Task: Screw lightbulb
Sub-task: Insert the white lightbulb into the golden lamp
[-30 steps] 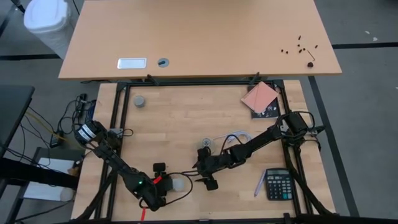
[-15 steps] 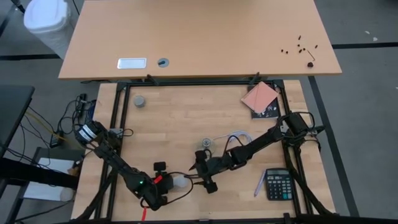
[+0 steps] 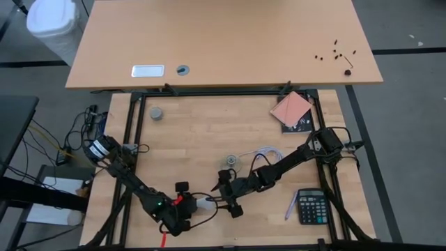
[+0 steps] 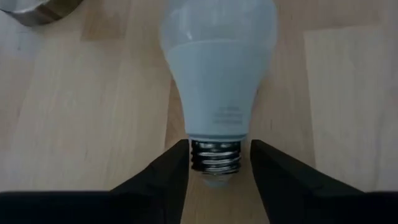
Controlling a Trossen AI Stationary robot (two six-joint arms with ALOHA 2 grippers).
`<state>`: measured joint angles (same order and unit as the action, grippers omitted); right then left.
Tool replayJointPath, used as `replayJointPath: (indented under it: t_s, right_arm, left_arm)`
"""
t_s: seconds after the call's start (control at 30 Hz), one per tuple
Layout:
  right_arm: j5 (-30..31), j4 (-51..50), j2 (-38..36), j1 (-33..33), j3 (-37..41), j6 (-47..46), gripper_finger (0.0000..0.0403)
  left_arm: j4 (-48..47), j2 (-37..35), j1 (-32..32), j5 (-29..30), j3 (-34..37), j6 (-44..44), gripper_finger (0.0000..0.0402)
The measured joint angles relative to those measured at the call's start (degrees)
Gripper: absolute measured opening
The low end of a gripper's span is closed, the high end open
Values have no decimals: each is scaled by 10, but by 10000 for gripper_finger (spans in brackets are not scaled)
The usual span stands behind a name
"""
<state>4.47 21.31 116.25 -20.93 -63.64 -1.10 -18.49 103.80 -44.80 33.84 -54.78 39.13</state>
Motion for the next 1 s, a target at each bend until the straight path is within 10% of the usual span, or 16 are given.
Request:
replayJointPath:
  t_s: [1.0]
  right_arm:
    - [16, -53, 0, -19, 0, -28, 346]
  left_arm:
    - [92, 25, 47, -9, 0, -15, 166]
